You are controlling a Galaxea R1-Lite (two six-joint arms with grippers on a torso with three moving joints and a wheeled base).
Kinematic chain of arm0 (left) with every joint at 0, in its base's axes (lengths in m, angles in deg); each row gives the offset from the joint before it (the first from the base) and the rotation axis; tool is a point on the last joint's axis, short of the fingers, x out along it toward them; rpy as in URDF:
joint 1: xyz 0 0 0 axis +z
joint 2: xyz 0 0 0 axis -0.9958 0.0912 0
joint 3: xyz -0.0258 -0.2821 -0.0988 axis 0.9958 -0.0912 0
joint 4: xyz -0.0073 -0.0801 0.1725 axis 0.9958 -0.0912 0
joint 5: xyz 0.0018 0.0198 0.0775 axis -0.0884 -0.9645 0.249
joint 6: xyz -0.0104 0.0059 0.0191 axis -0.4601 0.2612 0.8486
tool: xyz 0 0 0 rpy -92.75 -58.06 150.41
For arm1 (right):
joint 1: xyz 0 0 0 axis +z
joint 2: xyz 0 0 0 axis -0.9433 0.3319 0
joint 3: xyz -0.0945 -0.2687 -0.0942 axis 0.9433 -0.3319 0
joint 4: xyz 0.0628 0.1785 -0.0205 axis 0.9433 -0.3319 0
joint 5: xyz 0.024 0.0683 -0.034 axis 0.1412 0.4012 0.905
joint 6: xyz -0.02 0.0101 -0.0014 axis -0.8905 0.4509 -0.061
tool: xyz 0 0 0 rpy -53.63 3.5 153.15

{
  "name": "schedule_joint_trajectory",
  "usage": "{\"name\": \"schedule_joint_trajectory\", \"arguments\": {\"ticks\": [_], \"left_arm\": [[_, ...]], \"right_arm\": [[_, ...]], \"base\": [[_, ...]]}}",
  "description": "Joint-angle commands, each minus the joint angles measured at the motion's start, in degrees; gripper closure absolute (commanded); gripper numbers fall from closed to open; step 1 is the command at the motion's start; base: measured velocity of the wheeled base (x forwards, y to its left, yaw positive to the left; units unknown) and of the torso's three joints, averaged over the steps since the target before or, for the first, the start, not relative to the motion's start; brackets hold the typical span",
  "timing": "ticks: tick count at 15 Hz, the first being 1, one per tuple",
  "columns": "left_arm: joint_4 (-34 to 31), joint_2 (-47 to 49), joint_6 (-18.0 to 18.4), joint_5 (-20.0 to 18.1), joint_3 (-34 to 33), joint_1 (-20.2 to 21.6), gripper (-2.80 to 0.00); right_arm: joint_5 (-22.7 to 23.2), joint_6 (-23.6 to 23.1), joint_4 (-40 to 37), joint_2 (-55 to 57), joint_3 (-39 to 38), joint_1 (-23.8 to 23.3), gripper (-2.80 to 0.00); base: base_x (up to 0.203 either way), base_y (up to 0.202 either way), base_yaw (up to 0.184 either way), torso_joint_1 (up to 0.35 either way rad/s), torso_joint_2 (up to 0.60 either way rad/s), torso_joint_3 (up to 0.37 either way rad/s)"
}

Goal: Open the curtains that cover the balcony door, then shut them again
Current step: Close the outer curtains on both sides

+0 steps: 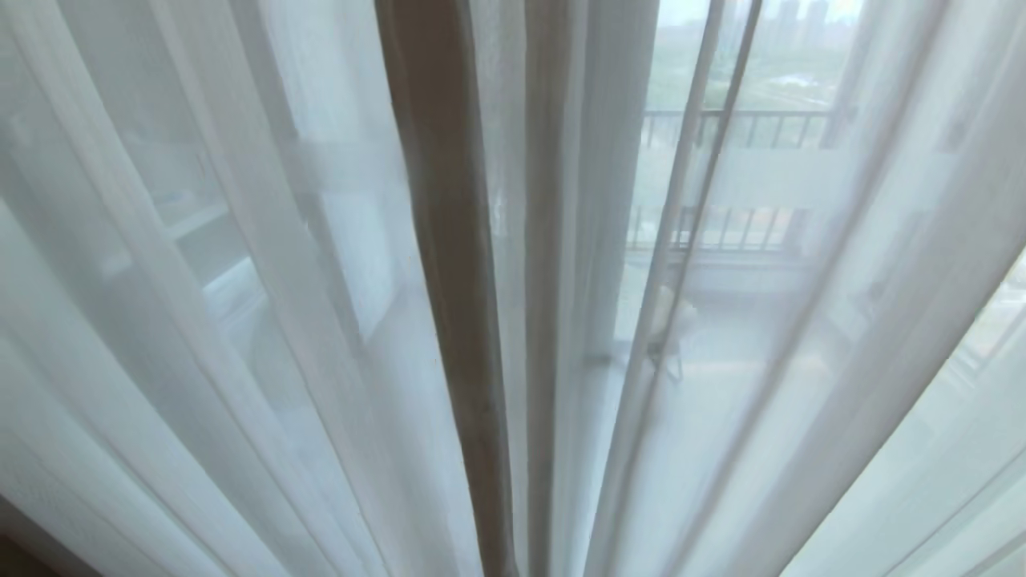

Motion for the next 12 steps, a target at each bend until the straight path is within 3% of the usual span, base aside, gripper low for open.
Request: {"name": "schedule_joint_trajectory", "arguments": {"ticks": [1,12], "left_arm": [[-0.05,-0.02,0.03,0.07,-0.01,0.00,0.00],[-0.07,-0.02,0.03,0.16,-0.07,0.00,0.00]], "right_arm": [[0.05,-0.09,0.03,-0.02,0.00,0.01,0.00],[0.05,-0.09,0.03,-0.02,0.00,0.01,0.00]], "base": [[0.000,0.194,0.003,0.002,0.00,-0.001],[0.000,0.191,0.001,0.002,0.00,0.003]]}}
